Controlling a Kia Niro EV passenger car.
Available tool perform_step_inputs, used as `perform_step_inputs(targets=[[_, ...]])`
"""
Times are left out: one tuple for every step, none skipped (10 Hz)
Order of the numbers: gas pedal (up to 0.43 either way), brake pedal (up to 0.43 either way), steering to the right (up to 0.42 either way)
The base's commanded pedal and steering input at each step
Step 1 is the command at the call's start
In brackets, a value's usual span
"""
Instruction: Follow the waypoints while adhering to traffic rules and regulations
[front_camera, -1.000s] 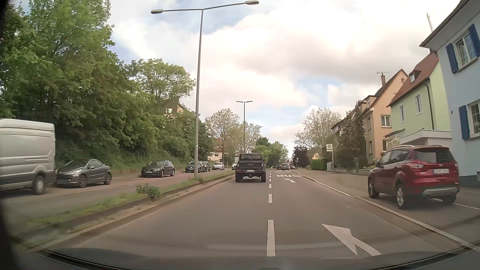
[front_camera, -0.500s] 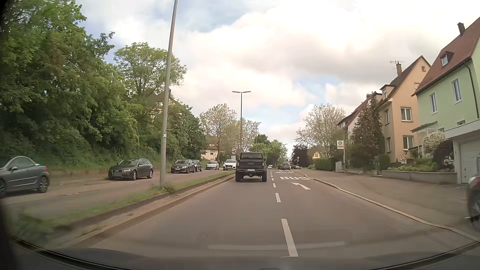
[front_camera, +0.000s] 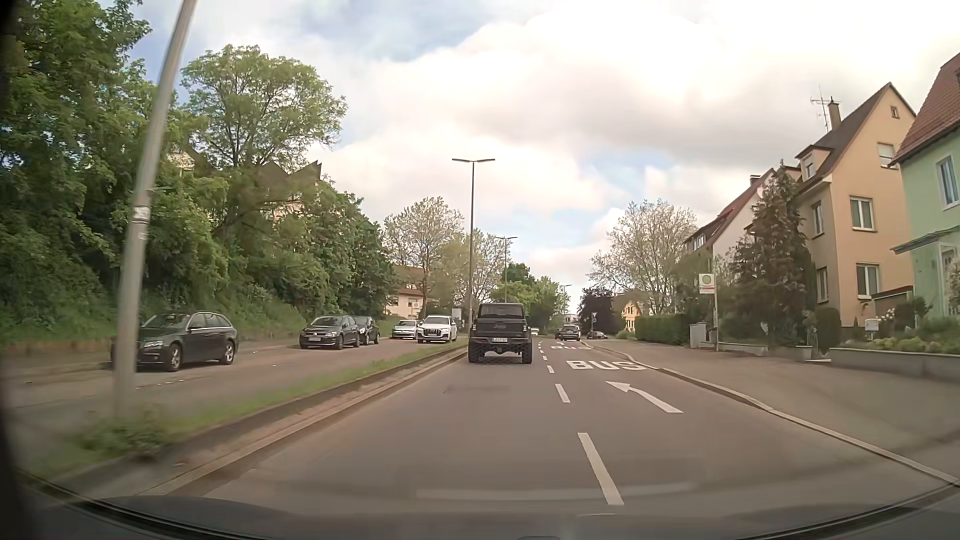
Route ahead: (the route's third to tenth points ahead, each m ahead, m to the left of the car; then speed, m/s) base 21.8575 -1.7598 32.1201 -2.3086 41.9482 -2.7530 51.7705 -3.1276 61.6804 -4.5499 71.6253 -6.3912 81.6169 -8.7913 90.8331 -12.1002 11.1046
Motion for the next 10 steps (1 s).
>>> perform_step_inputs(targets=[[0.047,0.000,0.012],[0.059,0.000,0.012],[0.067,0.000,0.012],[0.067,0.000,0.011],[0.079,0.000,0.012],[0.087,0.000,0.011],[0.087,0.000,0.009],[0.087,0.000,0.008],[0.087,0.000,0.008],[0.087,0.000,0.008]])
